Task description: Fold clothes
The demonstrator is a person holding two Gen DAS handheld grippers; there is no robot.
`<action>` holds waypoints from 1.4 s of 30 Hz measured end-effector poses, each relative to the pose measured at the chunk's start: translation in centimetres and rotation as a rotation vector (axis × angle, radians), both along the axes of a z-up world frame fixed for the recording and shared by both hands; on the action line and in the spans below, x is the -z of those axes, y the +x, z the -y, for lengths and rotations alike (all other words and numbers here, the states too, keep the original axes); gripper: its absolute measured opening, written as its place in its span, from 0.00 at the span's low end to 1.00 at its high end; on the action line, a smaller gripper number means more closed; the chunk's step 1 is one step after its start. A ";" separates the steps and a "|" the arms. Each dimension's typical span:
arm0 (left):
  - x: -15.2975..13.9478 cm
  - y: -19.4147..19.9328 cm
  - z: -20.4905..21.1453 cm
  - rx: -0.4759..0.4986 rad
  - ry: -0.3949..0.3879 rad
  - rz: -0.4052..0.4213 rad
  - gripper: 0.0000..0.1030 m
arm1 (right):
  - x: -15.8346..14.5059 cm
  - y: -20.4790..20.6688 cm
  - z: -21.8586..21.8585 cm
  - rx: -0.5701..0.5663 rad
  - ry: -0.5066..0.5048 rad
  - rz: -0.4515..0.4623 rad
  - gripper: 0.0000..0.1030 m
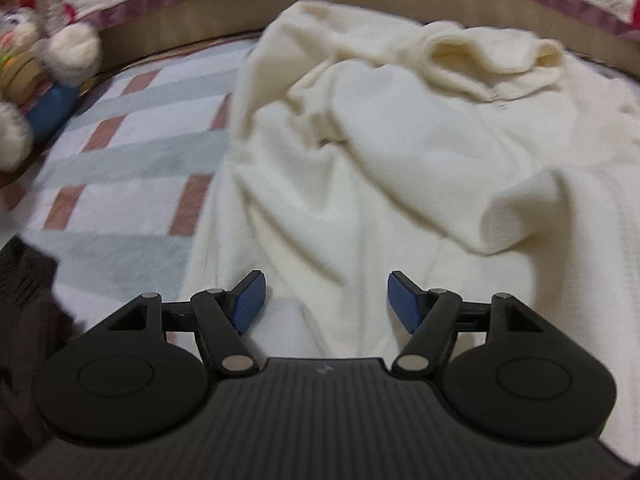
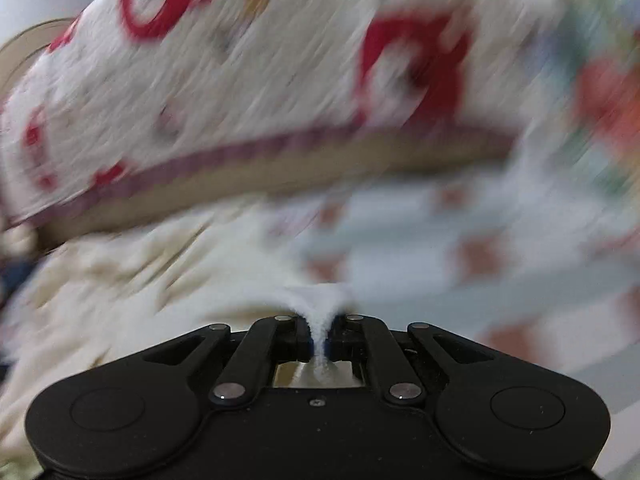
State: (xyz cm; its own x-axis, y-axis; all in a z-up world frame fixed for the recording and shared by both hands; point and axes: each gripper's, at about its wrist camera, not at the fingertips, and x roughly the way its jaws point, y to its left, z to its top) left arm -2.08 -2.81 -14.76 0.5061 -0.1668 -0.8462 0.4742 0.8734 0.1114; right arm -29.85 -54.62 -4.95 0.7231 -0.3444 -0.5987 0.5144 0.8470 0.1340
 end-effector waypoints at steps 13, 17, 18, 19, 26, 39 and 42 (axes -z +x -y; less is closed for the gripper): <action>-1.0 -1.0 -1.4 -0.035 0.006 -0.020 0.65 | 4.1 0.9 0.0 0.169 -0.202 -0.265 0.47; -0.8 -0.7 -1.8 -0.058 0.009 -0.034 0.65 | 4.4 0.3 -4.9 -0.040 0.031 -0.150 0.47; -0.8 -0.7 -1.8 -0.060 0.011 -0.034 0.65 | 4.5 0.1 -6.1 -0.095 0.094 -0.122 0.47; -0.9 -0.8 -1.9 -0.066 0.005 -0.029 0.65 | 4.6 0.1 -7.3 -0.159 0.155 -0.096 0.47; -3.0 -0.8 -4.3 -0.168 -0.125 0.001 0.55 | 4.7 2.8 -17.0 -0.629 0.262 -0.116 0.47; -3.1 -3.7 -6.0 -0.068 -0.183 -0.080 0.53 | 7.1 2.6 -20.5 -0.547 0.175 -0.162 0.62; -3.1 -3.0 -6.6 -0.111 -0.222 -0.098 0.54 | 8.2 3.6 -20.4 -0.507 0.163 -0.165 0.62</action>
State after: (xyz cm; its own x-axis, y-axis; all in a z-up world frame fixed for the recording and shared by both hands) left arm -5.04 3.77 -11.66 0.4488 -0.3020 -0.8410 0.3733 0.9185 -0.1306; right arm -26.25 -34.23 -13.14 0.6665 0.1289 -0.7343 0.0733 0.9688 0.2366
